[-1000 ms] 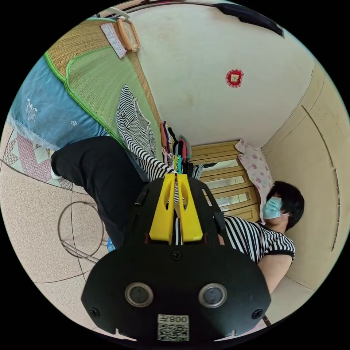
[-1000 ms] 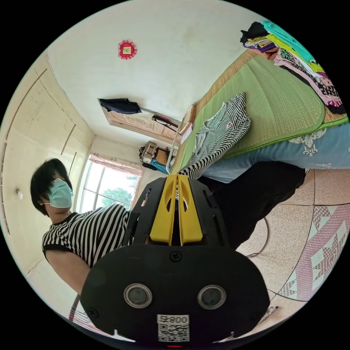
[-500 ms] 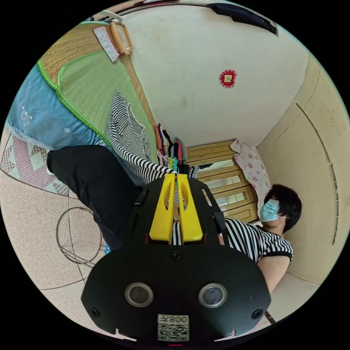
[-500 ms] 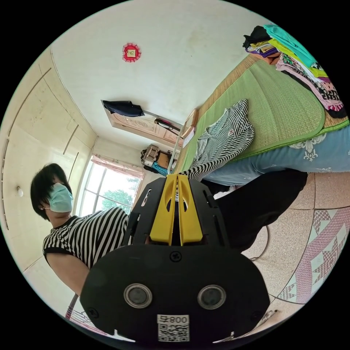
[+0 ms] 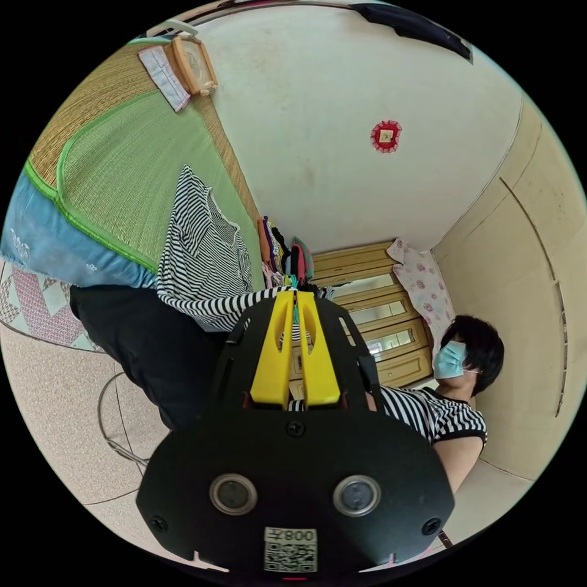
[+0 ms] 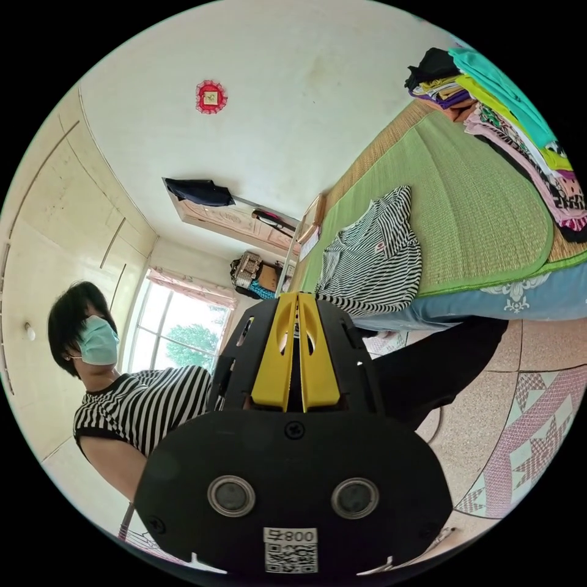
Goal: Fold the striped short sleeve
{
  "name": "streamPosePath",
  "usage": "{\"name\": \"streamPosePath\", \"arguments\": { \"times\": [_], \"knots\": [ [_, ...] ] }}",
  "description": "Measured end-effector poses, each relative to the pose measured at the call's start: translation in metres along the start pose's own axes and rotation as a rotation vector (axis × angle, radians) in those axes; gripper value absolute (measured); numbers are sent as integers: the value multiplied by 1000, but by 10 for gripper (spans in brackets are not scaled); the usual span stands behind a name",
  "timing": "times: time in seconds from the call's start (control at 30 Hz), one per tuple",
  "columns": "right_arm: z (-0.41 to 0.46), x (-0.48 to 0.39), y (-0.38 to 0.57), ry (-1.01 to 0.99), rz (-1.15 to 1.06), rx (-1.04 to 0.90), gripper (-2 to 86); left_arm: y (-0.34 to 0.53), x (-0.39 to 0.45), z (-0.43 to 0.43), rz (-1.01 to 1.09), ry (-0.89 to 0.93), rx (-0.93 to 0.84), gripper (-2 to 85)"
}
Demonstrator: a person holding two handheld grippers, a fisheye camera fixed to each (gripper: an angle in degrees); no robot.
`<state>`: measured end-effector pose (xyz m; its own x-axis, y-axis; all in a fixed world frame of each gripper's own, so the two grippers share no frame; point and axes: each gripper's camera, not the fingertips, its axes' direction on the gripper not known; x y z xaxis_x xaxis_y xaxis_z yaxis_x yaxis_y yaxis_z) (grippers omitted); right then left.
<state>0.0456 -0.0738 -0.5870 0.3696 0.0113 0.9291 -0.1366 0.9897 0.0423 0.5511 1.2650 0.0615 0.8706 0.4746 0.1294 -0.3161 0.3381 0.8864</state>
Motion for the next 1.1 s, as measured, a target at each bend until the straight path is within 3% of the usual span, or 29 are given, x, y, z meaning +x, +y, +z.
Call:
{"name": "streamPosePath", "arguments": {
  "times": [0.53, 1.1],
  "knots": [
    [72, 77, -175, 79, 50, -14, 1, -193, -57, 98, -12, -80, 1, 6],
    [191, 231, -348, 189, 202, -137, 1, -388, -161, 218, -122, -218, -16, 6]
  ]
}}
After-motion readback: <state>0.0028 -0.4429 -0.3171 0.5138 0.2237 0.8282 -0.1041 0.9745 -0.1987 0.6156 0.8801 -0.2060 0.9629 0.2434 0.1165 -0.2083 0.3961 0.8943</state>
